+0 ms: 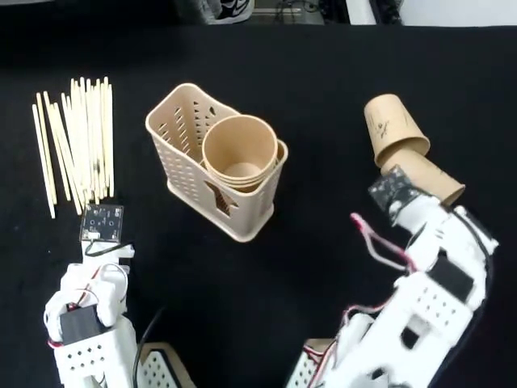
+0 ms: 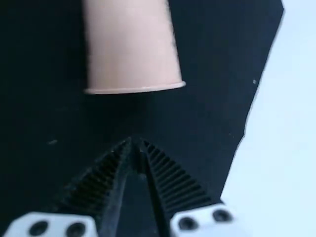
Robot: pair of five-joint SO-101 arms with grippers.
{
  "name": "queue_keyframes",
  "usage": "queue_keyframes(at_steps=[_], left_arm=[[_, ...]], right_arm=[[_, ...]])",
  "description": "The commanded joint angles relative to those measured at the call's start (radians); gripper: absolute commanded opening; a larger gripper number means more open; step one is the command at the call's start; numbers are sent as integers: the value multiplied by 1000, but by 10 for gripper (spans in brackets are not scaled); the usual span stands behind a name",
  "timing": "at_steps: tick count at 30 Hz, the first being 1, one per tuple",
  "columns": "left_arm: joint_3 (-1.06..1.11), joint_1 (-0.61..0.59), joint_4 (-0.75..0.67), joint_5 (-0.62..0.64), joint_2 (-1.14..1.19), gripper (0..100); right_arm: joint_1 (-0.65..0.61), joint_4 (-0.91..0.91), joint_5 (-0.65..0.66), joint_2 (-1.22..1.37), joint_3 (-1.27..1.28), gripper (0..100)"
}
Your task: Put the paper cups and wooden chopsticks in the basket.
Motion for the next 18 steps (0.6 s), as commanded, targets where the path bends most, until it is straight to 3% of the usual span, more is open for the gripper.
queue_keyframes(at_steps=[1,3,7,18], left_arm=[[18,4,5,-6,-2,33],[18,4,5,-6,-2,33],[18,4,5,-6,-2,33],[18,4,5,-6,-2,33]], right_arm=[[-55,78,-6,-150,-36,15],[-57,2,-6,-177,12,55],[-29,-126,41,-177,94,252],[-5,-416,216,-111,239,255]])
